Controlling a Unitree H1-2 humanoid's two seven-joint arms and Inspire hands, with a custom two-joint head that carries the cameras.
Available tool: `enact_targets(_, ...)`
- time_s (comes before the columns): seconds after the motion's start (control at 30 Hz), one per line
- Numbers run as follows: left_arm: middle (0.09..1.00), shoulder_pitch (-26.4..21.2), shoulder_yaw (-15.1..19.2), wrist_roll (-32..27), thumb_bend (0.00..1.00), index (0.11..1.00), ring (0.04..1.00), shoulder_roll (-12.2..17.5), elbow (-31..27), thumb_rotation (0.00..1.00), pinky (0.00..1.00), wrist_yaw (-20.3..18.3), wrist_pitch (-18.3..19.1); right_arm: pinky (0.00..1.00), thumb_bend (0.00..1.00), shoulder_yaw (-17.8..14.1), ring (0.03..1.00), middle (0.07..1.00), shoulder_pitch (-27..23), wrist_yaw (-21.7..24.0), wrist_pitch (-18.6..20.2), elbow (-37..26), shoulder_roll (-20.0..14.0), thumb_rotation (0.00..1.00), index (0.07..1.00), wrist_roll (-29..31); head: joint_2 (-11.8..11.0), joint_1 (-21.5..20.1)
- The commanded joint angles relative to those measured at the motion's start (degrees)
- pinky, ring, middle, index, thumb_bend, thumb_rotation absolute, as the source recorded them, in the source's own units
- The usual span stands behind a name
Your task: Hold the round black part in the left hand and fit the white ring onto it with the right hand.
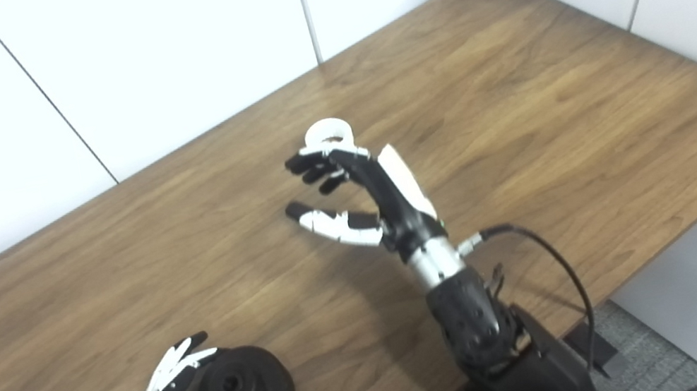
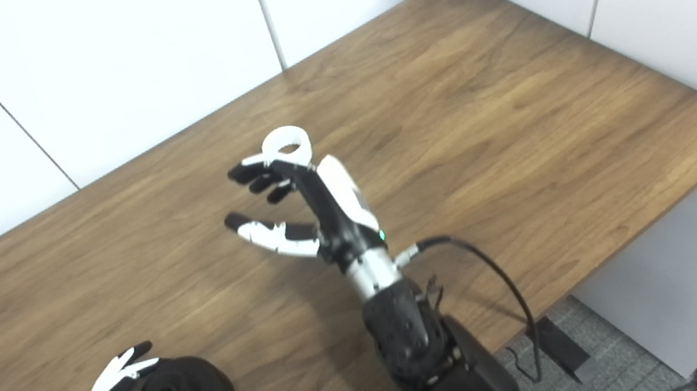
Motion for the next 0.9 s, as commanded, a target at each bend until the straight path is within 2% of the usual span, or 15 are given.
enact_targets(0.0,0.905,-0.4,0.3,-0.3,0.82,0.587,0.937,0.2,-0.6,0.22,0.86,0.6,-2.0,0.54,0.49,-1.4,0.648,0.691,-3.8,1.0,1.0,-1.8,-0.7,0.32,0.660,-0.4,0.1,0.0)
enact_targets(0.2,0.906,-0.3,0.3,-0.2,0.82,0.588,0.938,0.1,-0.8,0.22,0.86,0.4,-1.7,0.63,0.51,-2.8,0.699,0.727,-8.7,2.9,5.9,-0.2,-4.8,0.39,0.683,-5.1,0.1,0.7)
enact_targets(0.43,0.903,-0.2,0.4,-0.2,0.82,0.588,0.934,-0.2,-0.8,0.21,0.87,0.2,-1.6,0.56,0.57,-1.7,0.693,0.751,-15.4,7.1,8.7,4.5,-10.7,0.41,0.699,-9.2,-0.1,1.3)
enact_targets(0.53,0.904,-0.3,0.3,-0.2,0.82,0.590,0.938,-0.4,-0.8,0.21,0.88,0.1,-1.5,0.55,0.57,-0.9,0.694,0.756,-17.8,7.9,9.4,7.0,-12.7,0.42,0.706,-11.2,0.0,1.4)
enact_targets(0.7,0.910,-0.1,0.3,0.0,0.82,0.593,0.942,-0.4,-0.8,0.22,0.88,0.0,-1.6,0.57,0.57,-0.2,0.714,0.763,-22.9,9.6,7.0,15.2,-17.0,0.37,0.713,-11.1,0.0,1.8)
enact_targets(0.87,0.908,0.1,0.3,0.3,0.82,0.593,0.937,-0.5,-1.2,0.22,0.88,-0.1,-1.4,0.63,0.57,1.8,0.766,0.788,-26.2,9.7,4.3,22.0,-20.7,0.37,0.725,-11.5,0.1,1.9)
